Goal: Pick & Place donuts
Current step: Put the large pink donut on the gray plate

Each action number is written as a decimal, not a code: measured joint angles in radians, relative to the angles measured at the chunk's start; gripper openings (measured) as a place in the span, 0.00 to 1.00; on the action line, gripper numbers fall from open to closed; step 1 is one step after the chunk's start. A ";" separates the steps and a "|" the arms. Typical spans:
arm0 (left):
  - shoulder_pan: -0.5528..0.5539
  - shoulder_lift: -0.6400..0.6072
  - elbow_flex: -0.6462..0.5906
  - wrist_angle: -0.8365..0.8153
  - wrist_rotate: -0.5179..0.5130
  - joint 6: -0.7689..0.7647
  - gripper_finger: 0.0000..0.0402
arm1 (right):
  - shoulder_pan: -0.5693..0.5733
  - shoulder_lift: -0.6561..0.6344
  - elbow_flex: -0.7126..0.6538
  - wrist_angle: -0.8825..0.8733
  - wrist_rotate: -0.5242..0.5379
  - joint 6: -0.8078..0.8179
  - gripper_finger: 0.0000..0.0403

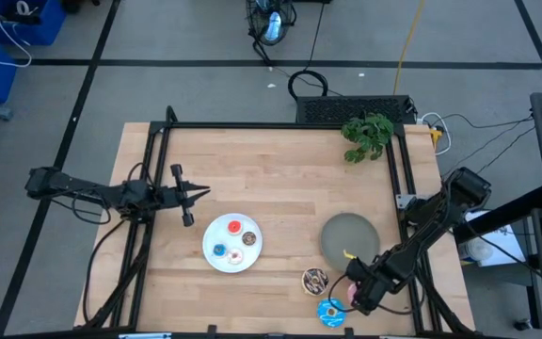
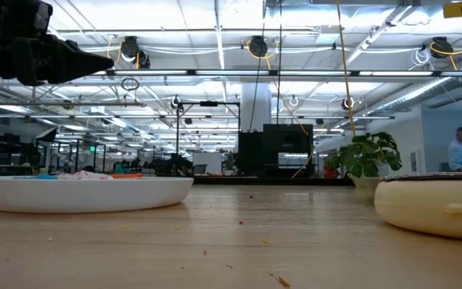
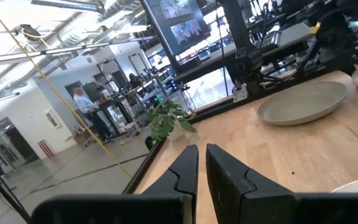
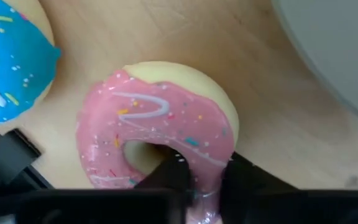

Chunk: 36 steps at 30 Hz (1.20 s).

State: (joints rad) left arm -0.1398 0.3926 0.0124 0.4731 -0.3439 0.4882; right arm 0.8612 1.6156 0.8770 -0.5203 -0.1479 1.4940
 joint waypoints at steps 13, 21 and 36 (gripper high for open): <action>0.000 0.000 0.000 -0.035 -0.003 -0.065 0.09 | -0.047 -0.206 0.044 -0.127 0.078 -0.165 0.02; 0.000 0.000 0.000 -0.036 -0.003 -0.132 0.09 | -0.212 -0.270 0.252 -0.465 0.099 -0.384 0.02; 0.000 0.000 0.000 0.003 -0.017 -0.131 0.09 | -0.495 -0.245 0.410 -0.733 0.226 -0.656 0.02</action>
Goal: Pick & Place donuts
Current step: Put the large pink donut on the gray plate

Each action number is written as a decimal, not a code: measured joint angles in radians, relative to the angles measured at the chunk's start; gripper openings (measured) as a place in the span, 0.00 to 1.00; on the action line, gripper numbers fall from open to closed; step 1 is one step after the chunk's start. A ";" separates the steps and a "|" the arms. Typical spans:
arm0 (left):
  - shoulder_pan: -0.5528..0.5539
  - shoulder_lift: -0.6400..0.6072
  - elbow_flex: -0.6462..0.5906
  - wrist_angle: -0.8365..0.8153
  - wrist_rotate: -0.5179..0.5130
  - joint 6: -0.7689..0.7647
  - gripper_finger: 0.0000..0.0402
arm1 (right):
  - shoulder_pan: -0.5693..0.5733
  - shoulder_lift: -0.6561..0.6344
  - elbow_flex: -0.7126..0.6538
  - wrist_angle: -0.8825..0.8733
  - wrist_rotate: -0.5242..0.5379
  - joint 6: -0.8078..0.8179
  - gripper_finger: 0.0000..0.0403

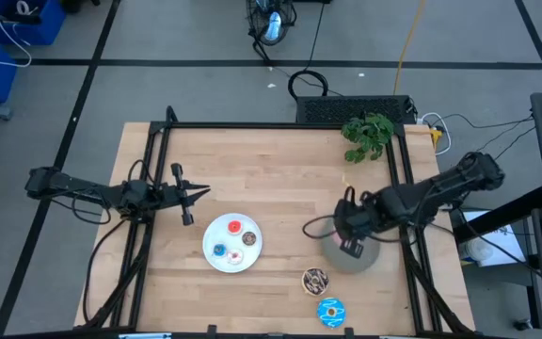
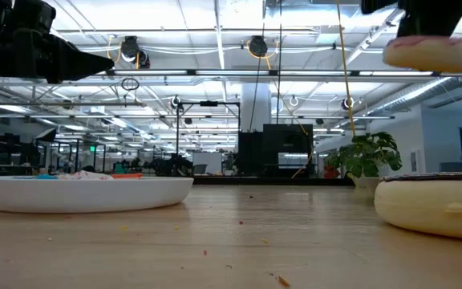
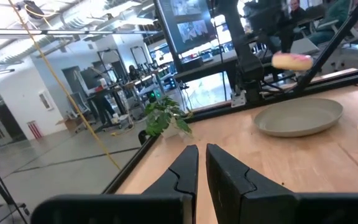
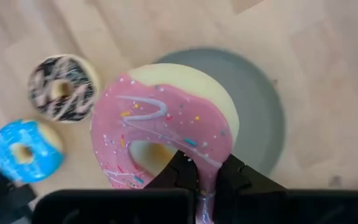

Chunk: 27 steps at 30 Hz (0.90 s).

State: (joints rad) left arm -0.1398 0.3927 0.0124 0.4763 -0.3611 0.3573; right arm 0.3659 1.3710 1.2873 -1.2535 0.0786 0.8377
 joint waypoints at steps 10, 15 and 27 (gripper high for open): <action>0.000 0.000 0.000 -0.001 0.001 0.007 0.09 | -0.110 0.102 0.000 -0.039 -0.004 -0.142 0.02; 0.000 0.000 0.000 -0.001 0.001 0.007 0.09 | -0.117 0.117 0.000 -0.019 -0.057 -0.192 0.02; 0.000 0.000 0.000 -0.002 0.002 0.006 0.09 | -0.088 0.109 0.000 -0.027 -0.163 -0.144 0.02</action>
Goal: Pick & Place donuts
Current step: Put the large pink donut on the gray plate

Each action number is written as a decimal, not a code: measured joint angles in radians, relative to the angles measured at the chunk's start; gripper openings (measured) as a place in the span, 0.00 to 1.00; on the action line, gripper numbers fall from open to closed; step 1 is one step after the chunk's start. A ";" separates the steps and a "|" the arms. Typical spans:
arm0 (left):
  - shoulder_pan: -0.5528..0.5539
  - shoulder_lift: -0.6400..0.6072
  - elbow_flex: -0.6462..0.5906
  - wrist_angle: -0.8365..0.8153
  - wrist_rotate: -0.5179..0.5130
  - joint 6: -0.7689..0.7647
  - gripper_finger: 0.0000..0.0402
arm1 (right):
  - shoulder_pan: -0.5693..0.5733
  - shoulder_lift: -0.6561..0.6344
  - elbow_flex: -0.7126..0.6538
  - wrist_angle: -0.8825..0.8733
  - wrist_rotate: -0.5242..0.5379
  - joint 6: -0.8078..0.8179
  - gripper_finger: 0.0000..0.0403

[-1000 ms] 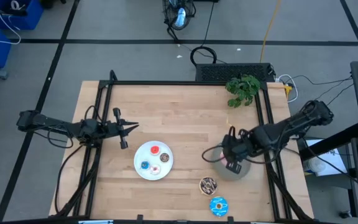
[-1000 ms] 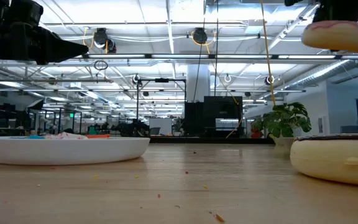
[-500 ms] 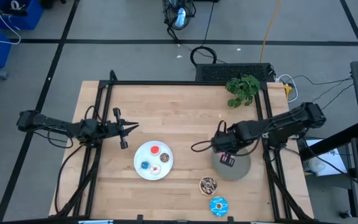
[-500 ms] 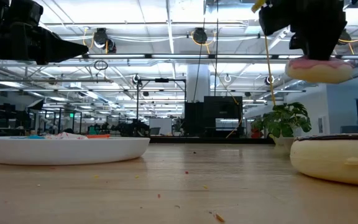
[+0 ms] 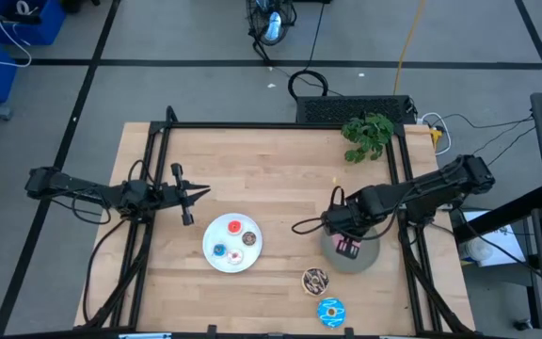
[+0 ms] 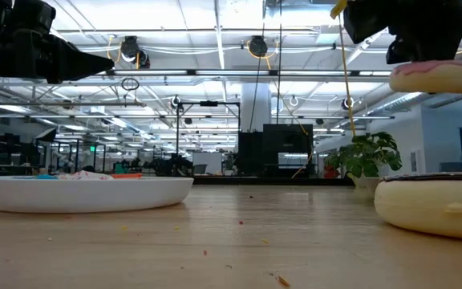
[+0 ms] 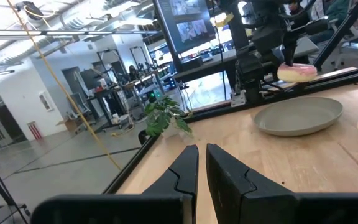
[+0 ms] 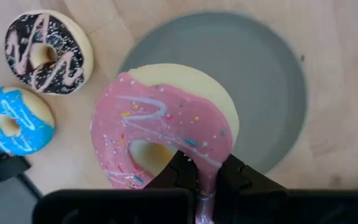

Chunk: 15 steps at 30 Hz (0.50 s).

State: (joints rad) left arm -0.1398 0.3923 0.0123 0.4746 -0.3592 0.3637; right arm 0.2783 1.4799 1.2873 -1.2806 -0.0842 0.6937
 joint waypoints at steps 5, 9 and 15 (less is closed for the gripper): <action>0.000 0.000 0.000 0.000 0.000 0.000 0.09 | 0.005 0.000 0.000 -0.002 0.002 0.000 0.02; 0.000 0.000 0.000 0.000 0.000 0.000 0.09 | 0.005 0.000 0.000 -0.001 0.004 -0.002 0.02; 0.000 0.000 0.000 0.000 -0.001 -0.001 0.09 | 0.005 0.000 0.000 0.011 0.004 0.001 0.02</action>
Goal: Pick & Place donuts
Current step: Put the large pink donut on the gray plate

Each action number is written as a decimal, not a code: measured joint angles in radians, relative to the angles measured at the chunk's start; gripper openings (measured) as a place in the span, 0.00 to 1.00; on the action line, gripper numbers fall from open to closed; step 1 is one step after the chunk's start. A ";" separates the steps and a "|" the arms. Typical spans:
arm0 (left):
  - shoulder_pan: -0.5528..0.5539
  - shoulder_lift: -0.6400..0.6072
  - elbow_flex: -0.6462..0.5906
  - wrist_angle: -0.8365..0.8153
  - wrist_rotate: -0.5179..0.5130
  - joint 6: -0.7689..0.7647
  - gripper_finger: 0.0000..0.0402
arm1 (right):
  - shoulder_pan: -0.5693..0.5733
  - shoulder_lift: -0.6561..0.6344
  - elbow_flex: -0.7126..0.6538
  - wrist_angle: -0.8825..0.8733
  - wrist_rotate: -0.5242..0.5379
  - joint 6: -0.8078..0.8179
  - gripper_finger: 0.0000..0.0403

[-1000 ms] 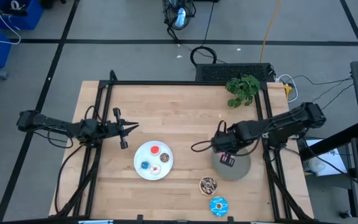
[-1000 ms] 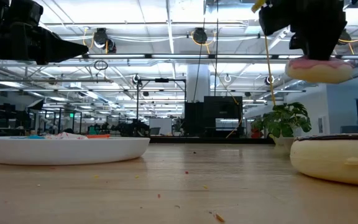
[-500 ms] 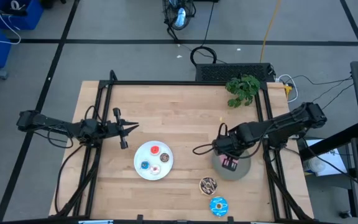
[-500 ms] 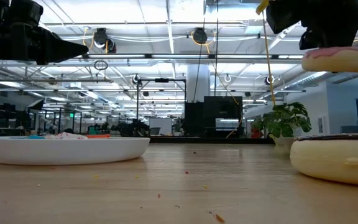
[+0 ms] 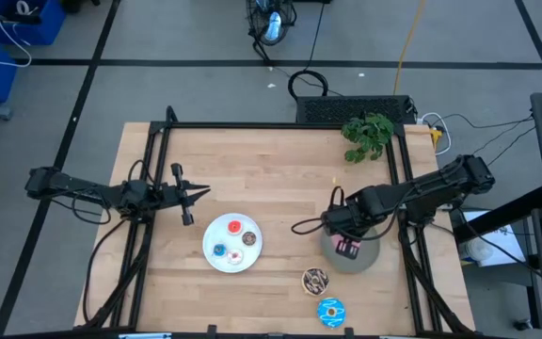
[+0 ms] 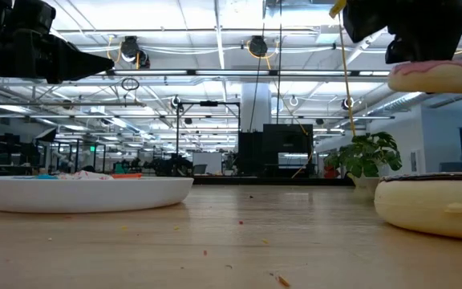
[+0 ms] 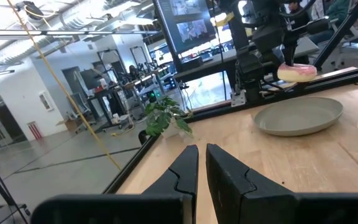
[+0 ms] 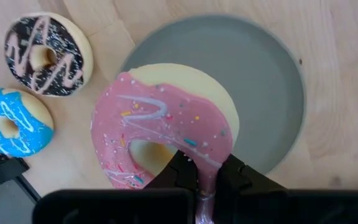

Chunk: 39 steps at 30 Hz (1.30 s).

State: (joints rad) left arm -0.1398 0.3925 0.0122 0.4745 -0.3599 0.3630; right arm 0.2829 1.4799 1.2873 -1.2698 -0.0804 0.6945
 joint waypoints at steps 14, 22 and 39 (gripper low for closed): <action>0.000 0.000 0.000 0.000 -0.001 0.000 0.09 | -0.001 0.000 -0.022 0.056 0.002 -0.053 0.02; 0.000 0.000 0.000 0.000 -0.001 -0.001 0.09 | -0.002 0.000 -0.041 0.092 0.001 -0.078 0.02; 0.000 0.000 0.000 0.001 -0.001 -0.008 0.09 | -0.023 0.004 -0.248 0.293 0.008 0.016 0.02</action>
State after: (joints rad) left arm -0.1397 0.3926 0.0123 0.4751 -0.3611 0.3546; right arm 0.2600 1.4837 1.0391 -0.9764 -0.0720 0.7106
